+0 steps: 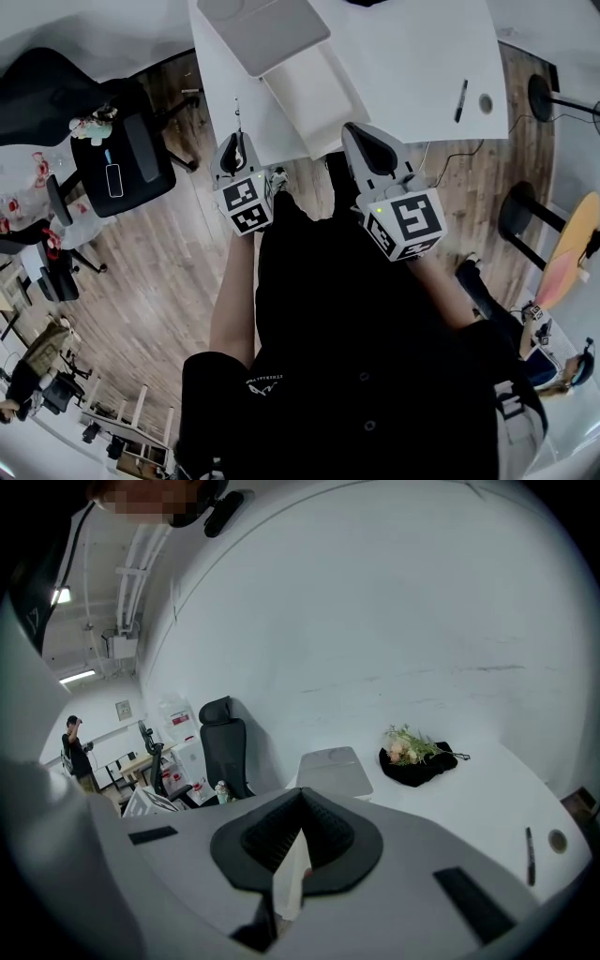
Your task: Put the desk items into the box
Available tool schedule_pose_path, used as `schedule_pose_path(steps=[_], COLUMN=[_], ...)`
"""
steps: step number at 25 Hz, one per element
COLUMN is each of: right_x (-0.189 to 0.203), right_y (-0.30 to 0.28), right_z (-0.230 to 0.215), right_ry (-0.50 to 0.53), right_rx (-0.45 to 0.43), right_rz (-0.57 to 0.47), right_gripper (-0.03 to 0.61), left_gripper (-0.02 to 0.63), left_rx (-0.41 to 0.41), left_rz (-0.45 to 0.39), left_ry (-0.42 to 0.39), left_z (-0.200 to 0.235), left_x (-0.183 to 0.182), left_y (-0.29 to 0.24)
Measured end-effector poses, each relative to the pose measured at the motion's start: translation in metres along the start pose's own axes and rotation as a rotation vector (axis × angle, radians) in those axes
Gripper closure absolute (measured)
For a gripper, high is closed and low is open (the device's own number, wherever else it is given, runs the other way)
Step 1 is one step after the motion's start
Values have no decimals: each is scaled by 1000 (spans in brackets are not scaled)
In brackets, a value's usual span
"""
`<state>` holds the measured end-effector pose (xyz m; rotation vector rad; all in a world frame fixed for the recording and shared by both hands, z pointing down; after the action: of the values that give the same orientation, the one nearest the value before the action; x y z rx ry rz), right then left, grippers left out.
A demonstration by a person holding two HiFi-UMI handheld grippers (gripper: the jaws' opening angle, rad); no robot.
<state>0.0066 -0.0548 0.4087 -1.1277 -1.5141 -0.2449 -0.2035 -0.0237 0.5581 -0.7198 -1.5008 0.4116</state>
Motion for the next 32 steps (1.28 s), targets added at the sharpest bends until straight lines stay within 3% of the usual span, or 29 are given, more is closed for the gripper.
schedule_pose_path(steps=[6,13,23,32], right_x=[-1,6,13,14], right_y=[3,12,31,47], right_z=[26,58,110,141], right_ry=[9,7,9,35], right_rx=[11,80,177,242], right_rz=[-38,-92,-158,-226], right_gripper=[580,580,580,580], left_gripper=[557,557,557,557], left_rx=[65,155,309,394], left_rz=[-59,-158,-284,-365], left_ry=[25,-56,-80,-118], left_z=[8,27,48,61], left_x=[-13,-25,-48,-54], left_y=[39,78,138,178])
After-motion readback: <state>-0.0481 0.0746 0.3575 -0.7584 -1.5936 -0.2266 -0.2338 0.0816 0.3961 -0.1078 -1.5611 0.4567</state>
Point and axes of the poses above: the fingertips, and each gripper's own axes: y backward along the fingers, z to its left, x out of its underside, the point moved 5 cm from there along y, backward along the fingers, and after that the axes turned 13 degrees about -x, right-handed, at the moved point
